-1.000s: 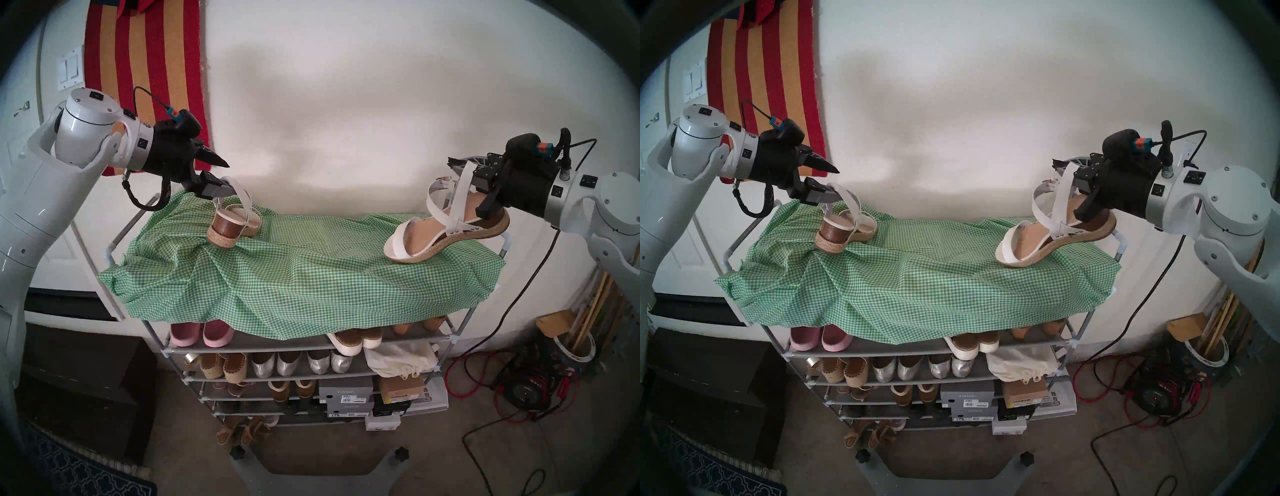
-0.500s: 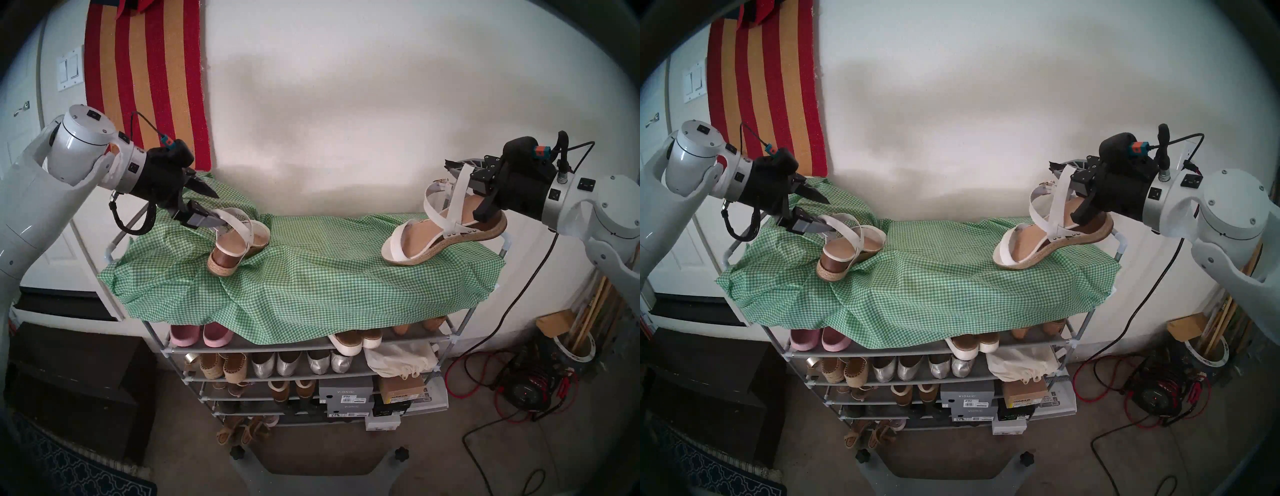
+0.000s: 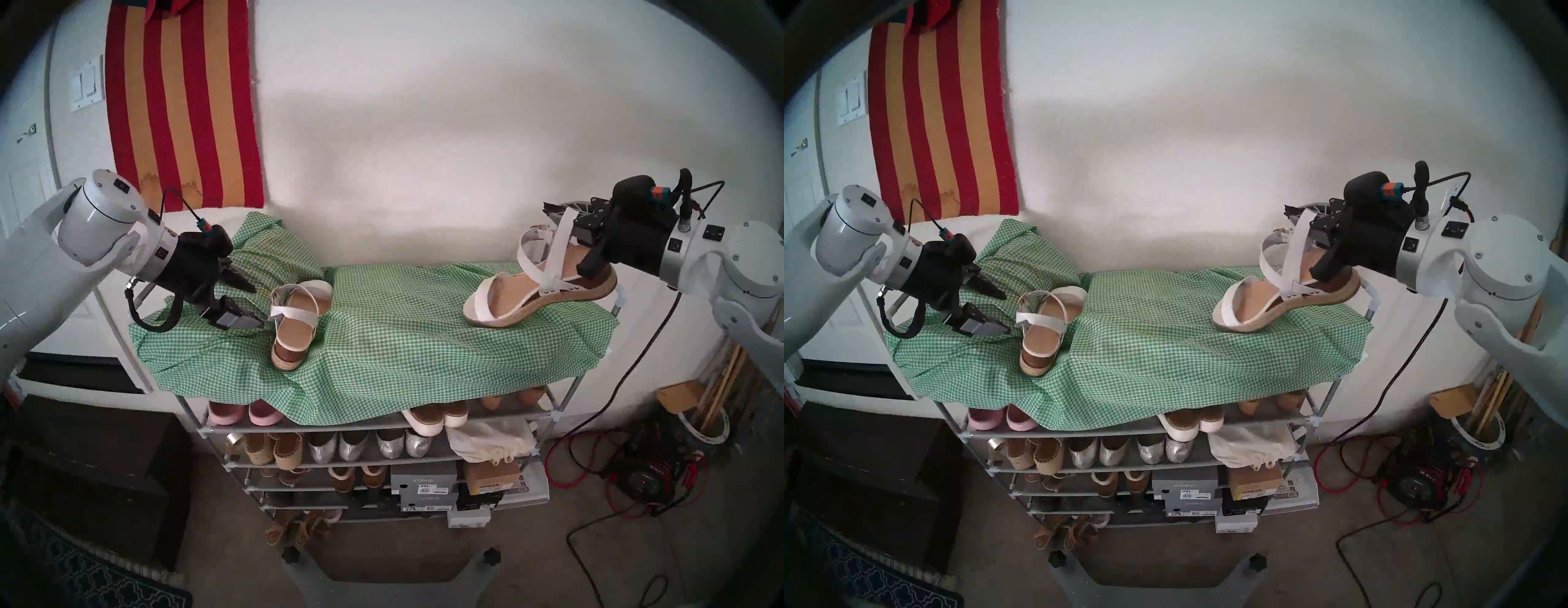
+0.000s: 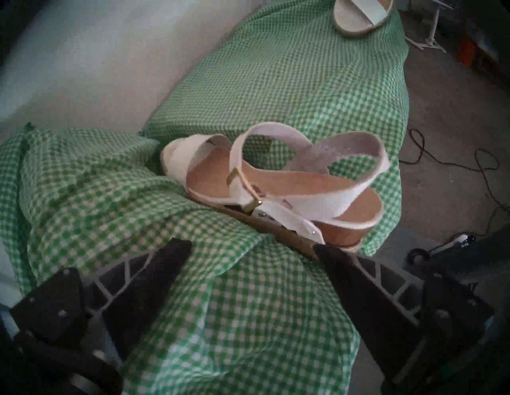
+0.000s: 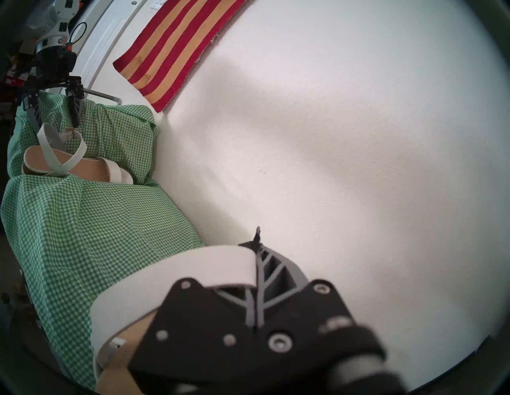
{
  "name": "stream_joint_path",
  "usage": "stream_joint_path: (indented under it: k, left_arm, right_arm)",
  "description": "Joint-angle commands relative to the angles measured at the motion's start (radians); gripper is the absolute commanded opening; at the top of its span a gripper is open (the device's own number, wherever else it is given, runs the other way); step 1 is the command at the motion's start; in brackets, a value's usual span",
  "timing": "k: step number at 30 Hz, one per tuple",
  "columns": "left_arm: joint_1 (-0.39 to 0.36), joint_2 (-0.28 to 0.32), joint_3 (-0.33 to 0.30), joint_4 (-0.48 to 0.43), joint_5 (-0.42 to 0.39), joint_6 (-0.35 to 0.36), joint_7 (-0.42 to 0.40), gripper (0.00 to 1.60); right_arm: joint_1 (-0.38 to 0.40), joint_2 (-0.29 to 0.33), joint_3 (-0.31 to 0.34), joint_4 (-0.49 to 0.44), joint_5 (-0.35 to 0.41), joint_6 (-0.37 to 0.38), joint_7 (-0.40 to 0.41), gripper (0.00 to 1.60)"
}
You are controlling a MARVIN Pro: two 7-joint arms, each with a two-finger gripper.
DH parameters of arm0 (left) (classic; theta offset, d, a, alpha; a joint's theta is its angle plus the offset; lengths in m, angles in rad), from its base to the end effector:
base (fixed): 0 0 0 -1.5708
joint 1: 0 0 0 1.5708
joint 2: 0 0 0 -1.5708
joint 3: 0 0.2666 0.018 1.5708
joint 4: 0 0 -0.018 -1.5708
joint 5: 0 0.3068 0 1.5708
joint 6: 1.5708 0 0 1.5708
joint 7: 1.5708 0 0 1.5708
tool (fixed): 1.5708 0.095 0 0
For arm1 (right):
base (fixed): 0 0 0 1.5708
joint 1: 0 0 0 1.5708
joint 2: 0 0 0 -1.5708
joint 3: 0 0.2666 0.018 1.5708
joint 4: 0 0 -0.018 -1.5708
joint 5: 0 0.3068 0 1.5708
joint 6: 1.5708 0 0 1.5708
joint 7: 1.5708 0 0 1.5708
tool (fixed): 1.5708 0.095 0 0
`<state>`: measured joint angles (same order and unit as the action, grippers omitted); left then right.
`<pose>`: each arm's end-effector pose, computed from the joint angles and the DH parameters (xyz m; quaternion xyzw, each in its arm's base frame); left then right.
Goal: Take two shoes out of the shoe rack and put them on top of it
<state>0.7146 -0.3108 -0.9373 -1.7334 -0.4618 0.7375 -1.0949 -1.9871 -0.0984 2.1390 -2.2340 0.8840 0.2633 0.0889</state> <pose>0.4047 0.1219 -0.0433 0.7995 -0.4989 0.3248 0.0802 0.3461 -0.0590 0.0240 0.6061 0.4184 0.6739 0.0591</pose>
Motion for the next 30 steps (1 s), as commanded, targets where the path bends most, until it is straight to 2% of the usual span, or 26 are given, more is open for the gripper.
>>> stream_joint_path:
  k: [1, 7, 13, 21, 23, 30]
  left_arm:
    - [-0.013, 0.067, -0.013, -0.025, -0.028, -0.010, -0.076, 1.60]
    - [-0.014, 0.127, -0.020, -0.061, -0.056, -0.018, -0.100, 1.60]
    - [-0.018, 0.150, -0.032, -0.067, -0.076, -0.019, -0.108, 1.60]
    - [-0.069, 0.172, -0.095, -0.046, -0.106, -0.024, -0.098, 1.60]
    - [-0.095, 0.179, -0.130, -0.031, -0.131, -0.024, -0.091, 1.60]
    - [-0.115, 0.189, -0.176, 0.015, -0.188, -0.033, -0.081, 1.60]
  right_arm:
    - [0.023, -0.002, -0.011, -0.003, 0.004, -0.013, -0.006, 0.00]
    - [0.034, -0.002, -0.025, -0.002, 0.004, -0.017, -0.010, 0.00]
    - [0.041, -0.002, -0.038, -0.001, 0.005, -0.020, -0.012, 0.00]
    - [0.054, -0.002, -0.055, -0.004, 0.006, -0.024, -0.015, 0.00]
    - [0.061, -0.002, -0.062, -0.006, 0.006, -0.026, -0.016, 0.00]
    - [0.078, -0.002, -0.076, -0.013, 0.010, -0.031, -0.019, 0.00]
